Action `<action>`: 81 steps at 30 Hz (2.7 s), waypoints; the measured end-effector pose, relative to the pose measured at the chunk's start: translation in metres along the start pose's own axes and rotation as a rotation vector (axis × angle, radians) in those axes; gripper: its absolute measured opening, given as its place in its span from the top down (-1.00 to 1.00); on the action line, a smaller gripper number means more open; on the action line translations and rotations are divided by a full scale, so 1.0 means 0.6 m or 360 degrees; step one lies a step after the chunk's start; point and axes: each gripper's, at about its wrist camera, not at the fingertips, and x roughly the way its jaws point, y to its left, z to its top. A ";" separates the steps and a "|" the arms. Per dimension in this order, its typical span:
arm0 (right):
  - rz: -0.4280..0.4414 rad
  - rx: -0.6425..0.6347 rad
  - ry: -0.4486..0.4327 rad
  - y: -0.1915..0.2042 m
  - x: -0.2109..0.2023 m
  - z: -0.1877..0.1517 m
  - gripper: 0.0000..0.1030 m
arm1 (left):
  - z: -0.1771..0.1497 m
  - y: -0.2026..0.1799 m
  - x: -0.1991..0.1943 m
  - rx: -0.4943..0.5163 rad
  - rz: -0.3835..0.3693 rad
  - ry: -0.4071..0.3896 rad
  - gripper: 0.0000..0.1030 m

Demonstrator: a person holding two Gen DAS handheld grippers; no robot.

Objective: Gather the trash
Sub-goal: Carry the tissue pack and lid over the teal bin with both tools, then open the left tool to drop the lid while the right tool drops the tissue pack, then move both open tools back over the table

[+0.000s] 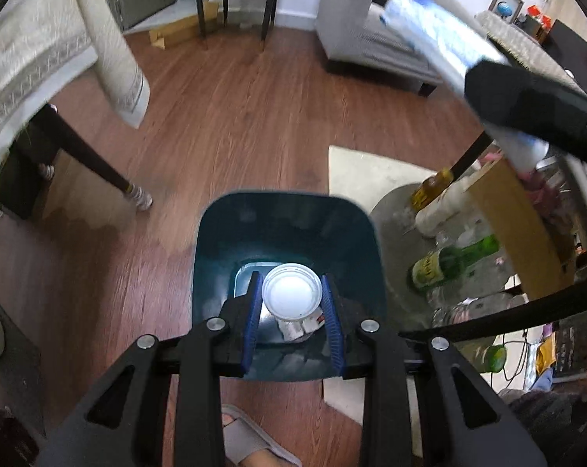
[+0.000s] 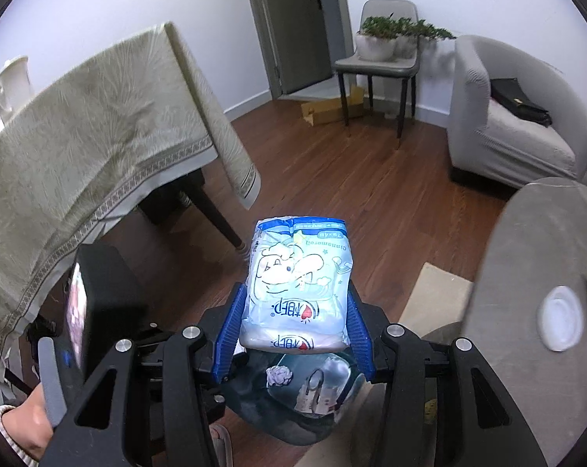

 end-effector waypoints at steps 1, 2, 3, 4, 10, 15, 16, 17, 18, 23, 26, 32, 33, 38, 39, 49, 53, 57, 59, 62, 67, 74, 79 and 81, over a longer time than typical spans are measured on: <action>0.0001 -0.0004 0.0011 0.002 0.005 -0.001 0.03 | -0.003 0.003 0.007 0.0004 0.0002 0.0017 0.37; 0.0000 -0.0008 0.0021 0.006 0.012 -0.001 0.03 | -0.004 0.004 0.017 0.0012 0.0005 0.0031 0.37; -0.0001 -0.0010 0.0030 0.009 0.019 0.000 0.03 | -0.006 0.009 0.023 0.0017 0.0010 0.0042 0.37; -0.0003 -0.0010 0.0035 0.010 0.023 0.001 0.03 | -0.009 0.013 0.029 0.0018 0.0014 0.0053 0.37; -0.0006 0.0001 0.0081 0.014 0.050 -0.002 0.02 | -0.027 0.024 0.066 0.0048 -0.0006 0.0140 0.36; -0.0011 -0.0003 0.0120 0.023 0.076 -0.005 0.02 | -0.040 0.034 0.080 0.0068 0.0016 0.0167 0.13; -0.0010 -0.0003 0.0125 0.022 0.080 -0.004 0.02 | -0.041 0.035 0.079 0.0072 0.0012 0.0169 0.10; -0.0011 -0.0002 0.0130 0.023 0.084 -0.004 0.02 | -0.042 0.038 0.078 0.0069 0.0006 0.0170 0.05; -0.0012 0.0001 0.0136 0.023 0.088 -0.005 0.02 | -0.043 0.041 0.075 0.0066 0.0001 0.0164 0.02; -0.0026 0.0024 0.0167 0.019 0.108 -0.009 0.03 | -0.039 0.056 0.054 0.0033 0.0018 0.0106 -0.10; -0.0023 0.0049 0.0198 0.013 0.123 -0.015 0.03 | -0.036 0.066 0.032 0.0009 0.0039 0.0060 -0.12; -0.0012 0.0075 0.0267 0.015 0.158 -0.032 0.03 | -0.023 0.080 -0.029 -0.0030 0.0045 -0.0065 -0.12; -0.0011 0.0076 0.0276 0.015 0.163 -0.034 0.03 | -0.022 0.081 -0.040 -0.0032 0.0047 -0.0086 -0.12; -0.0008 0.0085 0.0341 0.018 0.193 -0.052 0.03 | -0.015 0.082 -0.087 -0.0039 0.0064 -0.0174 -0.12; -0.0009 0.0085 0.0361 0.019 0.201 -0.058 0.03 | -0.013 0.082 -0.096 -0.0041 0.0066 -0.0192 -0.12; -0.0023 0.0044 0.0538 0.036 0.254 -0.104 0.02 | 0.009 0.070 -0.178 -0.0054 0.0026 -0.0369 -0.12; -0.0019 0.0022 0.0592 0.043 0.265 -0.113 0.01 | 0.014 0.068 -0.205 -0.0050 0.0021 -0.0419 -0.12; -0.0026 -0.0006 0.0632 0.045 0.272 -0.123 -0.11 | 0.017 0.063 -0.226 -0.0044 0.0020 -0.0469 -0.17; -0.0033 -0.0014 0.0634 0.045 0.272 -0.127 -0.32 | 0.019 0.061 -0.235 -0.0044 0.0011 -0.0494 -0.26; -0.0020 -0.0031 0.0632 0.047 0.267 -0.127 -0.40 | 0.022 0.059 -0.250 -0.0042 -0.0006 -0.0538 -0.34; 0.0001 -0.0055 0.0574 0.054 0.242 -0.113 -0.40 | 0.028 0.050 -0.278 -0.0033 -0.0005 -0.0608 -0.41; 0.0064 -0.0079 0.0402 0.061 0.157 -0.070 -0.40 | 0.038 0.018 -0.332 0.0032 0.0008 -0.0748 -0.49; 0.0084 -0.0087 0.0233 0.049 0.078 -0.032 -0.40 | 0.048 -0.002 -0.351 0.0028 -0.0033 -0.0799 -0.51; 0.0087 -0.0080 0.0178 0.040 0.049 -0.021 -0.40 | 0.051 -0.013 -0.356 0.0041 -0.0034 -0.0816 -0.51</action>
